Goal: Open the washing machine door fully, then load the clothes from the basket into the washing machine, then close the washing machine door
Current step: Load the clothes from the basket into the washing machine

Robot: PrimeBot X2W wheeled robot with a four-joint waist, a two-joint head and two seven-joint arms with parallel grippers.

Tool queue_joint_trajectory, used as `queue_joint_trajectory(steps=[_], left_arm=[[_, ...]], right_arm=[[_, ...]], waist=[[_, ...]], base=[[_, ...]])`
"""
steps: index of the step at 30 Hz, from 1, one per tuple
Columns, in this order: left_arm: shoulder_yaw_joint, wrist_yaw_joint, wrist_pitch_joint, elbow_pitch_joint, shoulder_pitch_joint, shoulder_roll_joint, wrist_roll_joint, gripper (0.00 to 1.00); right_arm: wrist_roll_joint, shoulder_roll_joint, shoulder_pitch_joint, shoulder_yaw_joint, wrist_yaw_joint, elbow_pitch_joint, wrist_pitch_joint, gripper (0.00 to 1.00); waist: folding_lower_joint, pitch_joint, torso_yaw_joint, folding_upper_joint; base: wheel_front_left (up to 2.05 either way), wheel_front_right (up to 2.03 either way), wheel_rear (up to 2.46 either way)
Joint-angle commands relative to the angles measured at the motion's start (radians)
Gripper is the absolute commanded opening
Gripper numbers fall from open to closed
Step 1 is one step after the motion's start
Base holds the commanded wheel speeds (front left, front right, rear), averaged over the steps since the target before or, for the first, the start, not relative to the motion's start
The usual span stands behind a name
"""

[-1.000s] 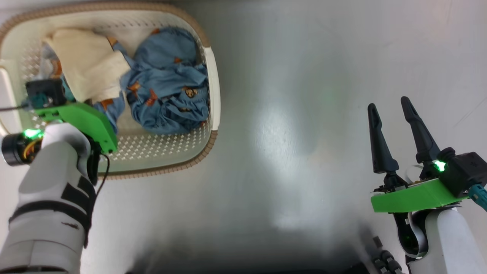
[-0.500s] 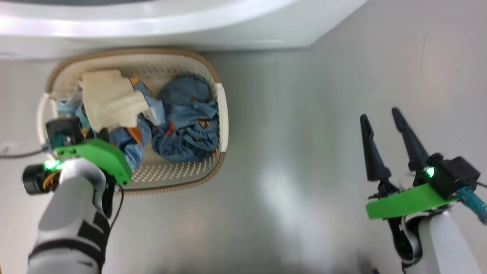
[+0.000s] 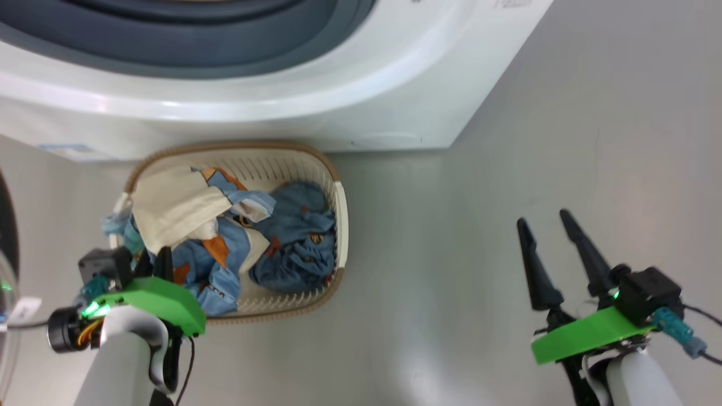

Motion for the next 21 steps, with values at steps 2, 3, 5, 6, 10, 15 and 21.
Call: queue_joint_trajectory(steps=[2, 3, 5, 6, 10, 15, 21], left_arm=[[0.041, 0.008, -0.013, -0.074, 0.061, 0.022, 0.008, 0.00], [0.045, 0.008, -0.013, -0.097, 0.074, 0.021, 0.009, 0.00], [0.053, 0.006, -0.013, -0.146, 0.102, 0.020, 0.013, 0.00], [0.057, 0.005, -0.013, -0.171, 0.117, 0.019, 0.016, 0.00], [0.071, -0.005, -0.013, -0.259, 0.175, 0.016, 0.025, 0.00], [0.084, -0.011, -0.013, -0.361, 0.240, 0.011, 0.035, 0.00], [0.092, -0.015, -0.013, -0.479, 0.342, 0.002, 0.047, 0.00]], right_arm=[[0.020, 0.001, 0.040, 0.040, 0.002, -0.008, -0.005, 1.00], [0.022, 0.001, 0.044, 0.044, 0.002, -0.005, -0.005, 1.00], [0.026, 0.002, 0.053, 0.047, 0.002, 0.002, -0.005, 1.00], [0.028, 0.002, 0.057, 0.047, 0.002, 0.003, -0.005, 1.00], [0.031, 0.003, 0.073, 0.054, 0.002, 0.012, -0.005, 1.00], [0.035, 0.003, 0.093, 0.054, 0.002, 0.018, -0.005, 1.00], [0.037, 0.005, 0.128, 0.048, 0.002, 0.018, -0.005, 1.00]], waist=[[0.0000, -0.097, 0.006, 0.0000], [0.0000, -0.109, 0.007, 0.0000], [0.0000, -0.136, 0.007, 0.0000], [0.0000, -0.149, 0.007, 0.0000], [0.0000, -0.203, 0.004, 0.0000], [0.0000, -0.260, 0.001, 0.0000], [0.0000, -0.346, -0.009, 0.0000]], base=[[0.00, 0.00, 0.00], [0.00, 0.00, 0.00], [0.00, 0.00, 0.00], [0.00, 0.00, 0.00], [0.00, 0.00, 0.00], [0.00, 0.00, 0.00], [0.00, 0.00, 0.00]])
